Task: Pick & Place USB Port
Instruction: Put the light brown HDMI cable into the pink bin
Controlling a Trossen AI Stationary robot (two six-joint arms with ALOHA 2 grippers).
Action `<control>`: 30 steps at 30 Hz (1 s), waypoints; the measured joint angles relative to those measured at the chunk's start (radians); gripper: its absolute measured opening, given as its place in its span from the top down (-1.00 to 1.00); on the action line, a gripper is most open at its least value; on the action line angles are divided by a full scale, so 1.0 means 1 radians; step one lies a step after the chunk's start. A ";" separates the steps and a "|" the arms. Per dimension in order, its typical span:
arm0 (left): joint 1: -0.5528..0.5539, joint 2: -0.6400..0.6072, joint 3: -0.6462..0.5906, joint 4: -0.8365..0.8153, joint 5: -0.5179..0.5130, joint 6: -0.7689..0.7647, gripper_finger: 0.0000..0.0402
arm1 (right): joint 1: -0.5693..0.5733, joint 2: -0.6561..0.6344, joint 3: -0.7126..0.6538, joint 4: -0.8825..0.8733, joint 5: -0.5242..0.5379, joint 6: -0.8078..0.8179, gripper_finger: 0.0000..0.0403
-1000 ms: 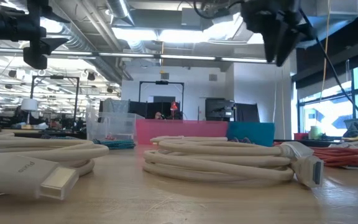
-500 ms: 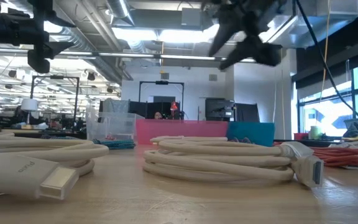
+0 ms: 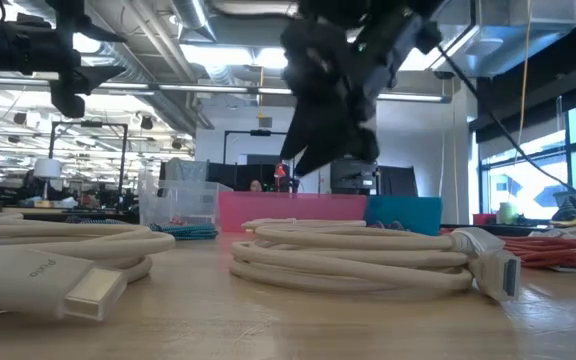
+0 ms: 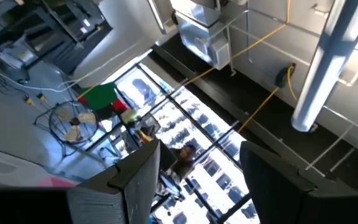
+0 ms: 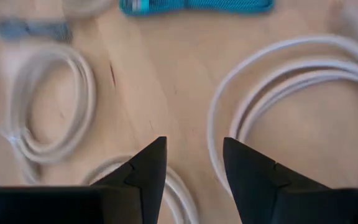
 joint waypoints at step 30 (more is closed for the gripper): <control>0.000 0.000 0.000 -0.053 0.039 -0.064 -0.08 | -0.035 0.184 0.097 -0.177 0.098 -0.206 0.92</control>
